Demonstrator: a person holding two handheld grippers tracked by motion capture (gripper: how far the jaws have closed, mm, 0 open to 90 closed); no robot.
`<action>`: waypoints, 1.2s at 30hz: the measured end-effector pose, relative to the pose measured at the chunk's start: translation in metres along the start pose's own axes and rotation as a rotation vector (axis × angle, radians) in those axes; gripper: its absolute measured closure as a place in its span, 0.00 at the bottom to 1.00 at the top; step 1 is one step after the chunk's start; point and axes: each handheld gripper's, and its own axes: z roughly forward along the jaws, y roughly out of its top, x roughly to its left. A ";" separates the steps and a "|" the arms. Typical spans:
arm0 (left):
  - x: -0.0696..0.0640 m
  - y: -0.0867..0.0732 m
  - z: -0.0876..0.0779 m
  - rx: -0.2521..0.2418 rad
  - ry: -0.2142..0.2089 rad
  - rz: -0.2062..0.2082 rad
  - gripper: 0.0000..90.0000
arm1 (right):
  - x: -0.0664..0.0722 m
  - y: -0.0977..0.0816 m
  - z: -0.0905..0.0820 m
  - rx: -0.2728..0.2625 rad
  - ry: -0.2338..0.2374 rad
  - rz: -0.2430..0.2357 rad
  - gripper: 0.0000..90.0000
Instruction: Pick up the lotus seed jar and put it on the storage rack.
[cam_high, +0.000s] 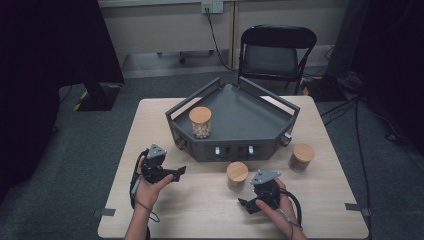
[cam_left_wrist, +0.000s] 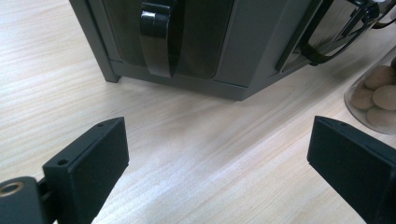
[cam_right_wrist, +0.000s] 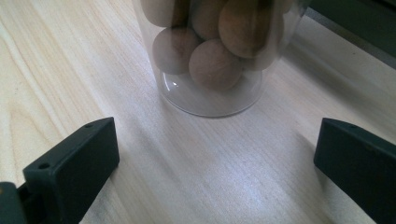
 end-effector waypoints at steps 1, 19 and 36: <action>0.000 -0.001 0.000 0.000 0.000 0.001 0.06 | 0.000 0.000 0.000 0.000 0.000 0.000 0.00; -0.003 -0.023 0.009 0.019 -0.018 -0.005 0.06 | 0.000 0.000 0.000 0.000 0.000 0.000 0.00; -0.005 -0.036 0.016 0.054 -0.006 -0.010 0.06 | 0.000 0.000 0.000 0.000 0.000 0.000 0.00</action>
